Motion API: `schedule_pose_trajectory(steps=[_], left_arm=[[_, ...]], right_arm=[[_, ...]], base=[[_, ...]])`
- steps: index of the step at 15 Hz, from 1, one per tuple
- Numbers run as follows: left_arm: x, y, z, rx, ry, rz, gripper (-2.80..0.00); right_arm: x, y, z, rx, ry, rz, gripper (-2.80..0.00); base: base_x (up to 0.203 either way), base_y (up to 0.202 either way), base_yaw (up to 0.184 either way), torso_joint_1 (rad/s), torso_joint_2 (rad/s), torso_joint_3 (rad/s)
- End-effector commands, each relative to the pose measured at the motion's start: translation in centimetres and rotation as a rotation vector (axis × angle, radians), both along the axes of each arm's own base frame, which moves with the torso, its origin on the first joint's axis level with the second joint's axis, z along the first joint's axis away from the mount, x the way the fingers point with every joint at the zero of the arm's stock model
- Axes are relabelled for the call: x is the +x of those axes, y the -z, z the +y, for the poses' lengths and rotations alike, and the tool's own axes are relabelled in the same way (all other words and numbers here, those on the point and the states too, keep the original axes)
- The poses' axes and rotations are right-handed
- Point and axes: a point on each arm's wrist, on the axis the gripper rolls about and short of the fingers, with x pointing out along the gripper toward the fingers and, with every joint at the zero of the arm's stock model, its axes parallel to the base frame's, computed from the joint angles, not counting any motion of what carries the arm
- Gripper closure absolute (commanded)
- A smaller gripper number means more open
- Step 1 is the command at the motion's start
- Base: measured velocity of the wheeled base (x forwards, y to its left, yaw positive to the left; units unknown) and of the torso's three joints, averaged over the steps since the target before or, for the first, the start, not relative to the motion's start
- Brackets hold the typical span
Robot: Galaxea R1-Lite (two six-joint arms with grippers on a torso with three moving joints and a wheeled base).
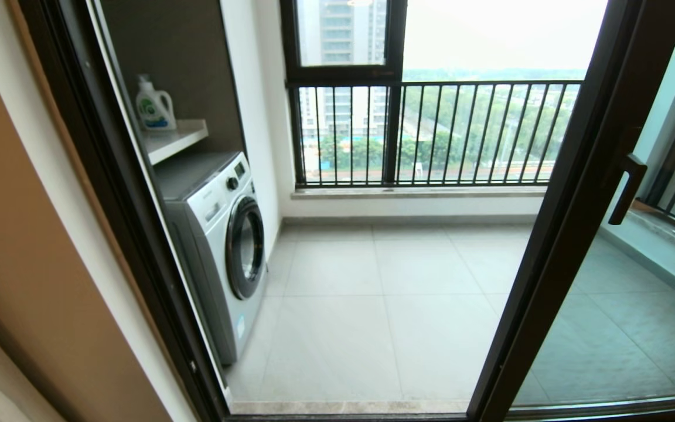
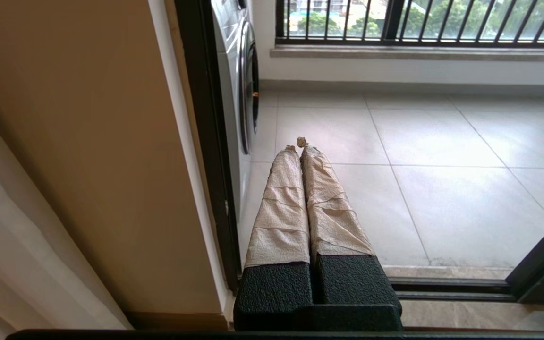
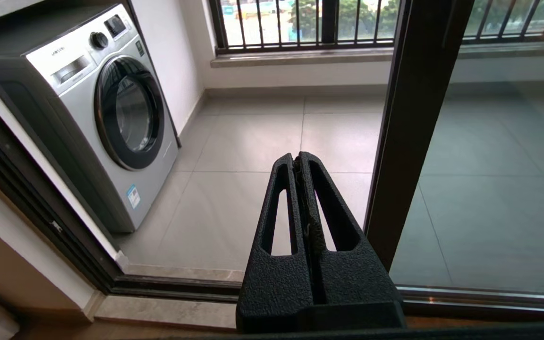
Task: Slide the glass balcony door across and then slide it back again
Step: Close the slid door
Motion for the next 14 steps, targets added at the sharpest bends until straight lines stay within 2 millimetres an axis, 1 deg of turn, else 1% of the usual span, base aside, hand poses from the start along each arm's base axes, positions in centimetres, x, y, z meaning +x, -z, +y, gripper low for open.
schedule_pose_trajectory(steps=[1, 3, 5, 6, 8, 9, 11, 13, 14], left_arm=[[0.0, 0.0, 0.0, 0.0, 0.0, 0.001, 0.0], [0.0, 0.0, 0.0, 0.0, 0.0, 0.002, 0.0], [0.0, 0.0, 0.0, 0.0, 0.0, 0.002, 0.0], [0.0, 0.0, 0.0, 0.0, 0.0, 0.001, 0.0], [0.0, 0.0, 0.0, 0.0, 0.0, 0.002, 0.0], [0.0, 0.0, 0.0, 0.0, 0.0, 0.002, 0.0], [0.0, 0.0, 0.0, 0.0, 0.0, 0.001, 0.0], [0.0, 0.0, 0.0, 0.0, 0.0, 0.002, 0.0], [0.0, 0.0, 0.0, 0.0, 0.0, 0.001, 0.0]], right_arm=[[6.2, -3.6, 0.1, 0.0, -0.002, 0.14, 0.0], [10.6, -7.3, 0.2, -0.006, 0.004, 0.133, 0.0], [14.1, -9.5, 0.3, -0.052, 0.016, 0.119, 0.0], [15.4, -10.7, 0.4, -0.09, 0.026, 0.097, 0.0], [17.2, -12.5, 1.4, -0.135, 0.025, 0.056, 0.0], [18.0, -12.9, 1.9, -0.175, 0.039, 0.052, 0.0], [19.9, -12.3, 2.4, -0.275, 0.064, 0.086, 0.0], [21.1, -11.2, 2.5, -0.208, 0.077, 0.138, 0.0], [22.0, -11.1, 2.4, -0.168, 0.095, 0.146, 0.0]], base=[[0.0, 0.0, 0.0, 0.0, 0.0, 0.0], [0.0, 0.0, 0.0, 0.0, 0.0, 0.0], [0.0, 0.0, 0.0, 0.0, 0.0, 0.0], [0.0, 0.0, 0.0, 0.0, 0.0, 0.0], [0.0, 0.0, 0.0, 0.0, 0.0, 0.0], [0.0, 0.0, 0.0, 0.0, 0.0, 0.0], [0.0, 0.0, 0.0, 0.0, 0.0, 0.0], [0.0, 0.0, 0.0, 0.0, 0.0, 0.0], [0.0, 0.0, 0.0, 0.0, 0.0, 0.0]])
